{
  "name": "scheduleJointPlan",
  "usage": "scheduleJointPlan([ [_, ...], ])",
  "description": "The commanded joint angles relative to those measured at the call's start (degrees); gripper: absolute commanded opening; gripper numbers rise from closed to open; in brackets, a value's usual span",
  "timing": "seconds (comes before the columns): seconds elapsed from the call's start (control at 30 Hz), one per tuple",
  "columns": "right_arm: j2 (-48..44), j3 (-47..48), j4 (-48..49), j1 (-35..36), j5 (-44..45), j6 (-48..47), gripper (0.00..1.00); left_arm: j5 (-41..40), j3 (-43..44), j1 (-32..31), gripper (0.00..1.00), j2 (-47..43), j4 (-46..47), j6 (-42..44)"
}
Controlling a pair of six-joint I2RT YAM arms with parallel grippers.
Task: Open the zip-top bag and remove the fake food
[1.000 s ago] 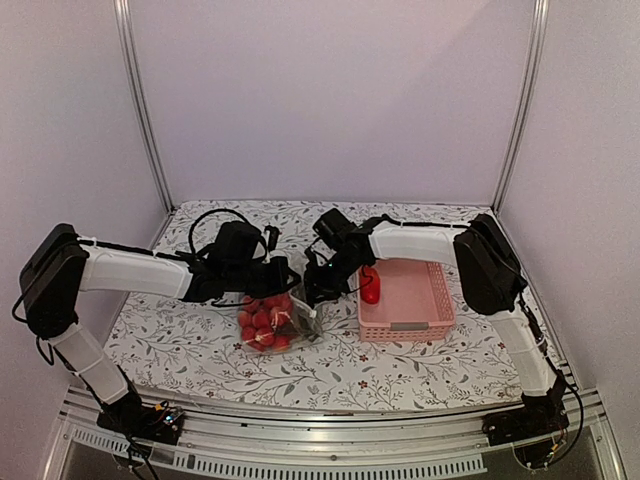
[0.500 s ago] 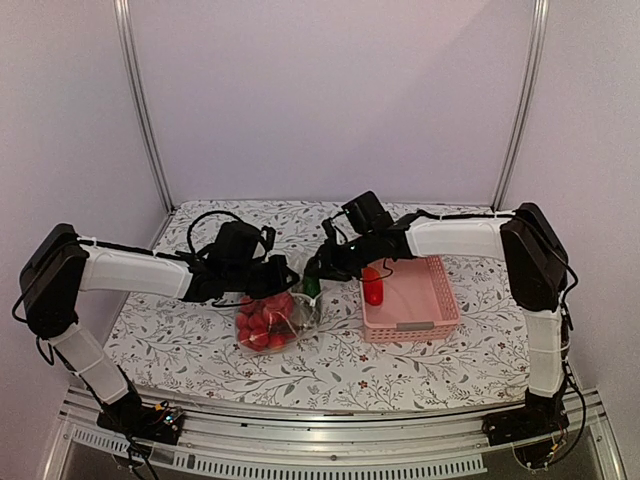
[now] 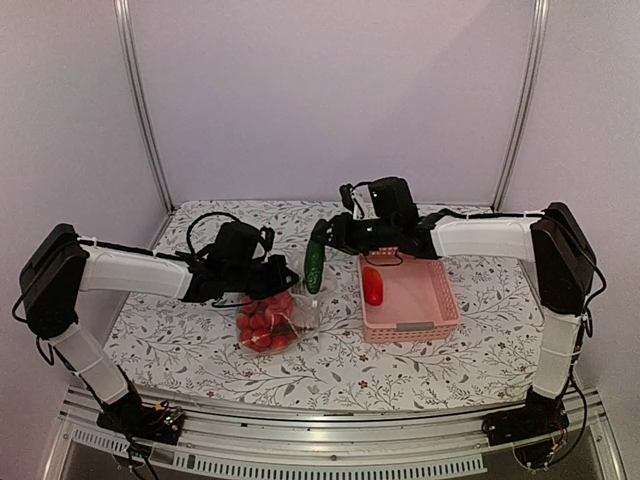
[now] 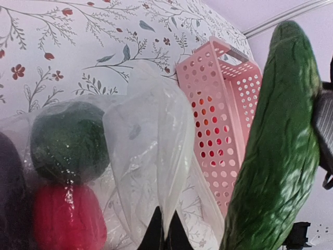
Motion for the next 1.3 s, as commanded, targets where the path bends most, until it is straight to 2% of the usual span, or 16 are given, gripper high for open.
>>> scheduleJointPlan([
  [0.0,-4.85,0.18,4.00,-3.85,3.99,-2.34,0.08,-0.23,-1.13,0.36,0.00,-1.14,-0.34,-0.03],
  [0.17,-8.74,-1.22,1.71,-8.62,1.64,-6.35,0.08,0.38,-0.62,0.46,0.00,-1.06,-0.22,0.76],
  [0.37,-14.03,-4.32,-12.74,-12.76,-2.71,-17.96,0.00,1.67,0.96,0.61,0.00,-1.01,-1.63,1.78],
  [0.57,-19.73,-11.96,-21.16,-16.48,1.20,-23.94,0.00,2.85,1.84,0.97,0.00,-1.08,-2.18,2.38],
  [0.77,-16.22,-14.78,-25.08,-18.32,2.04,-28.50,0.01,4.21,2.05,1.26,0.00,-1.12,-1.63,2.60],
  [0.93,-10.52,-12.31,-24.81,-18.66,-0.25,-29.75,0.05,5.16,2.36,1.35,0.00,-0.75,-1.57,2.32],
  [1.1,-5.31,-8.35,-26.32,-18.70,-1.47,-30.66,0.16,5.20,2.52,1.27,0.00,-1.15,-1.71,2.21],
  [1.23,-3.51,-7.12,-27.27,-18.92,-0.08,-30.67,0.42,4.90,2.90,1.34,0.00,-1.47,-2.19,2.55],
  [1.27,-3.76,-6.76,-27.37,-19.00,0.24,-30.66,0.51,4.95,3.16,1.35,0.00,-1.53,-2.33,2.78],
])
